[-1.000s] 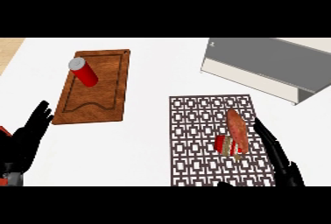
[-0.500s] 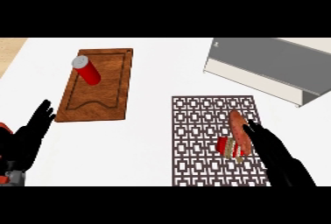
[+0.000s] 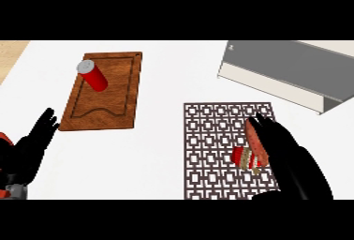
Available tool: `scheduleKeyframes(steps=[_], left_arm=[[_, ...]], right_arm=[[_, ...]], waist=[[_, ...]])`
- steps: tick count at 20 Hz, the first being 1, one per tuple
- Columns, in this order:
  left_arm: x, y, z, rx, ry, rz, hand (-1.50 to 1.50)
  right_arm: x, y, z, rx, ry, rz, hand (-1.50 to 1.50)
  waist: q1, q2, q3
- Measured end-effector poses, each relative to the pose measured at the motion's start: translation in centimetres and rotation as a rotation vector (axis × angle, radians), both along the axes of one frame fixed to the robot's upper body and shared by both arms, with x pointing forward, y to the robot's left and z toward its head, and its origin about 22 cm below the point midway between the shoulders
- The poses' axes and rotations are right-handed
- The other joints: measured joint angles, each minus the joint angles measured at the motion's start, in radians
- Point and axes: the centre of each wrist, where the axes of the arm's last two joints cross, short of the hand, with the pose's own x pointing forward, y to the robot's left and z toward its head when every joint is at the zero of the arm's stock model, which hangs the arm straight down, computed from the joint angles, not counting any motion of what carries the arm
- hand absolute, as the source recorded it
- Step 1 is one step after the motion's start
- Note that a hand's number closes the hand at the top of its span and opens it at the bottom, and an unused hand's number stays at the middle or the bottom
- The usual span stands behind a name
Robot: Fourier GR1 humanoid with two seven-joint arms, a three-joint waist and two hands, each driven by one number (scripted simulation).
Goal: Pick the cupcake from the placemat and place it in the tiered shelf
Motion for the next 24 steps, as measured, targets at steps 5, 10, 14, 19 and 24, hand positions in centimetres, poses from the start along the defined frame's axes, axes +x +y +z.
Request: scheduleKeyframes(steps=[5, 10, 14, 19, 24], left_arm=[[0.6, -0.1, -0.2, -0.01, 0.001, 0.002, 0.0], [0.5, 0.6, -0.2, 0.0, 0.0, 0.002, 0.0], [0.4, 0.5, 0.1, -0.002, 0.004, 0.0, 0.0], [0.6, 0.3, 0.1, 0.0, 0.001, 0.0, 0.0], [0.1, 0.1, 0.2, -0.003, -0.001, 0.004, 0.0]], right_arm=[[1.8, 0.6, -1.9, -0.017, 0.018, -0.007, -1.5], [2.8, -0.4, -3.3, -0.023, 0.02, -0.013, -1.5], [4.1, -0.8, -4.2, -0.022, 0.007, -0.005, -1.5], [4.9, -0.2, -5.9, -0.013, 0.0, 0.003, -1.5], [5.8, 0.4, -6.8, -0.016, 0.015, 0.001, 1.5]], waist=[[-0.002, 0.0, 0.0], [-0.003, 0.0, 0.0], [-0.002, 0.0, 0.001], [-0.002, 0.0, 0.001], [-0.002, -0.001, -0.001]])
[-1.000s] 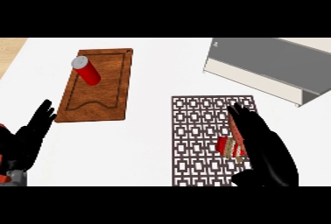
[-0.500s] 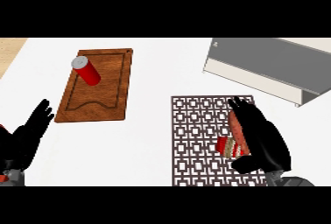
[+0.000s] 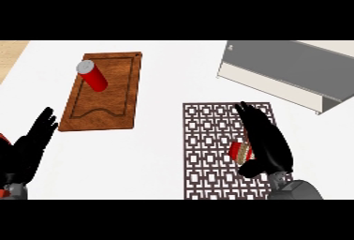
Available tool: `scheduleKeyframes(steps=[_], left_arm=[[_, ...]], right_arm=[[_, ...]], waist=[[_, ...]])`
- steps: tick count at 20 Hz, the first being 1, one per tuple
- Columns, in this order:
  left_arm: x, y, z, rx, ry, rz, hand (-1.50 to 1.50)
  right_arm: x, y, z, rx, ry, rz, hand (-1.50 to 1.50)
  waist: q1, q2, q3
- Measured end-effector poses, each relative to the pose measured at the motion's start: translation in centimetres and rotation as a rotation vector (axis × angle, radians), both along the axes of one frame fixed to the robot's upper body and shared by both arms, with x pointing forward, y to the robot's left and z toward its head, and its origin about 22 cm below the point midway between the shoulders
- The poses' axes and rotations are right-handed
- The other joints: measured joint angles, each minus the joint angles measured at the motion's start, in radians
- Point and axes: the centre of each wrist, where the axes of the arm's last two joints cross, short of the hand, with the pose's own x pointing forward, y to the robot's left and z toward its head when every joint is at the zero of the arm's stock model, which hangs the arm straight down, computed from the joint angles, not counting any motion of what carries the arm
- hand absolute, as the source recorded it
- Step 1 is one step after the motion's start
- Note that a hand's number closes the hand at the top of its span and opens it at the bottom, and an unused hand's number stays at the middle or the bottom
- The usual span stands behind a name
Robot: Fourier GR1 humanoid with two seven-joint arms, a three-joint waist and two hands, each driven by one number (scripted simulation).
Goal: Pick the cupcake from the placemat and place it in the tiered shelf
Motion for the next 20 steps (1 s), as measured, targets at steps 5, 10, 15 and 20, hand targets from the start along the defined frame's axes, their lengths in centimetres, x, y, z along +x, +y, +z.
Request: scheduleKeyframes(steps=[5, 10, 15, 20], left_arm=[[0.2, -0.3, -0.5, -0.001, 0.004, -0.001, 0.0], [0.3, -0.4, 0.1, 0.007, 0.011, -0.002, 0.0], [0.5, 0.1, -0.4, 0.0, -0.001, 0.001, 0.0], [0.2, -0.2, -0.2, 0.003, 0.001, 0.008, 0.0]], right_arm=[[1.1, -0.2, -0.5, 0.021, 0.021, 0.023, 1.5], [1.6, 0.0, -1.0, -0.002, -0.019, 0.053, 1.5], [1.7, -0.1, -1.0, -0.026, -0.079, 0.062, 1.5], [1.9, 0.5, 0.5, -0.033, -0.107, 0.017, 1.5]], waist=[[-0.001, -0.005, -0.005], [0.0, -0.01, -0.009], [-0.002, -0.008, -0.007], [-0.001, -0.003, -0.002]])
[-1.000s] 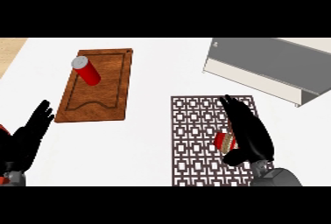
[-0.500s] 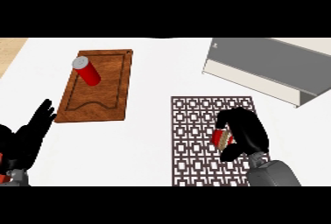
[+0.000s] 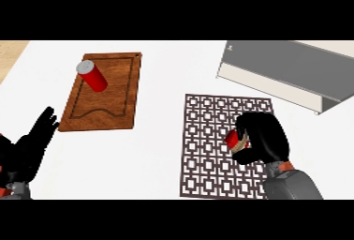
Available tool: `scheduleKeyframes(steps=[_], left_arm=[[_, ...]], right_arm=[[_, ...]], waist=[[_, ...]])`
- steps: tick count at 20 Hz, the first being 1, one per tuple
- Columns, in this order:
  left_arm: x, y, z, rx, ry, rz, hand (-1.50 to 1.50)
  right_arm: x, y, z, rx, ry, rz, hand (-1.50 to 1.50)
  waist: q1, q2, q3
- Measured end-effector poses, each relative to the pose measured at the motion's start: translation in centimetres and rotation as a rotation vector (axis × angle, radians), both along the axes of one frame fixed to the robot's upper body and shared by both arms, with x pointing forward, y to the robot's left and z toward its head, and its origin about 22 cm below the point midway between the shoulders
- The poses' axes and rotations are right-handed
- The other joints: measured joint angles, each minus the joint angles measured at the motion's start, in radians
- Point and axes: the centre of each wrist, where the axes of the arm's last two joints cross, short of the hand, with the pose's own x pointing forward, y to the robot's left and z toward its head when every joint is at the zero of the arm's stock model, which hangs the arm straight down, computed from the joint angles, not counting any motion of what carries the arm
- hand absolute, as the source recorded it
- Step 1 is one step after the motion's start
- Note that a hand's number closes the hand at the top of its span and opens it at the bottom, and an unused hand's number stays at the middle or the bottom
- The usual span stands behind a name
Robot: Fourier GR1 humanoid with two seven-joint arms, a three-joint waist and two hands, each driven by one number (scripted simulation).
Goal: Pick the cupcake from the placemat and place it in the tiered shelf
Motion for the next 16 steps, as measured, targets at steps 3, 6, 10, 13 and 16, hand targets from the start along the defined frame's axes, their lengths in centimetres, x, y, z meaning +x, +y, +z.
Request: scheduleKeyframes(steps=[3, 6, 10, 13, 16], left_arm=[[-0.1, 0.1, 0.2, -0.003, 0.008, -0.01, 0.0], [-0.4, 0.0, 0.5, 0.001, 0.003, -0.011, 0.0], [-0.3, 0.6, 0.2, 0.003, 0.007, -0.009, 0.0], [-0.4, 0.3, 0.0, -0.001, 0.009, -0.002, 0.0], [-0.5, 0.1, 0.2, -0.003, 0.014, 0.001, 0.0]], right_arm=[[1.9, 1.6, 1.7, -0.039, 0.053, -0.072, 1.5], [3.4, 3.7, 4.1, -0.054, 0.073, -0.119, 1.5], [3.4, 3.9, 7.4, -0.031, 0.04, -0.154, 1.5], [2.0, 4.8, 10.6, 0.022, 0.003, -0.179, 1.5], [0.6, 4.0, 14.0, 0.109, -0.023, -0.199, 1.5]], waist=[[0.006, 0.002, 0.001], [0.007, 0.003, 0.002], [0.002, 0.003, 0.003], [-0.002, 0.001, 0.003], [-0.006, -0.001, 0.003]])
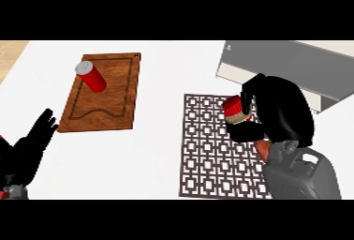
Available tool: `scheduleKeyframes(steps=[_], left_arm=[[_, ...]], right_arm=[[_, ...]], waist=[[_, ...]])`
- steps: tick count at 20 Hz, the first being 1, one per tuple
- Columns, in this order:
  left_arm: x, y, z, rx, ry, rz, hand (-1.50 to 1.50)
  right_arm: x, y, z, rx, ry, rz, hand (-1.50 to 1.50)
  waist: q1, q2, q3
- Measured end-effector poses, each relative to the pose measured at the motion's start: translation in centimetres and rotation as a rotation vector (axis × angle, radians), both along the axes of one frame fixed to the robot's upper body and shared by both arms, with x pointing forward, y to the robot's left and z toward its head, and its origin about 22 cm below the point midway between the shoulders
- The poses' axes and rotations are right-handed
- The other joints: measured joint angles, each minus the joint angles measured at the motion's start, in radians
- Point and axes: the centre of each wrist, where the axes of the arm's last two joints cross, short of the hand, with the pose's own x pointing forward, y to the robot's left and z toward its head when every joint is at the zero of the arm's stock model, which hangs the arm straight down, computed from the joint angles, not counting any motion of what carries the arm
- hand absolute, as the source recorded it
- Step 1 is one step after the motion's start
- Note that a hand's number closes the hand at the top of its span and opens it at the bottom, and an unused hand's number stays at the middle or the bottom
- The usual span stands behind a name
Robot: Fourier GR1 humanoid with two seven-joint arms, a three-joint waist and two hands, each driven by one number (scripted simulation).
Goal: Pick the cupcake from the placemat and place it in the tiered shelf
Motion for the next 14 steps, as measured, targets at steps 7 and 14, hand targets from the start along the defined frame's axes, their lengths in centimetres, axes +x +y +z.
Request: scheduleKeyframes(steps=[7, 14], left_arm=[[0.2, 0.5, 0.4, 0.004, -0.007, -0.006, 0.0], [0.1, 0.7, 0.1, 0.004, -0.005, -0.006, 0.0]], right_arm=[[-3.3, -2.1, 6.0, 0.231, -0.139, -0.018, 1.5], [-5.0, -3.3, 11.3, 0.318, -0.309, -0.004, 1.5]], waist=[[0.0, 0.0, 0.0], [0.002, 0.0, 0.0]])
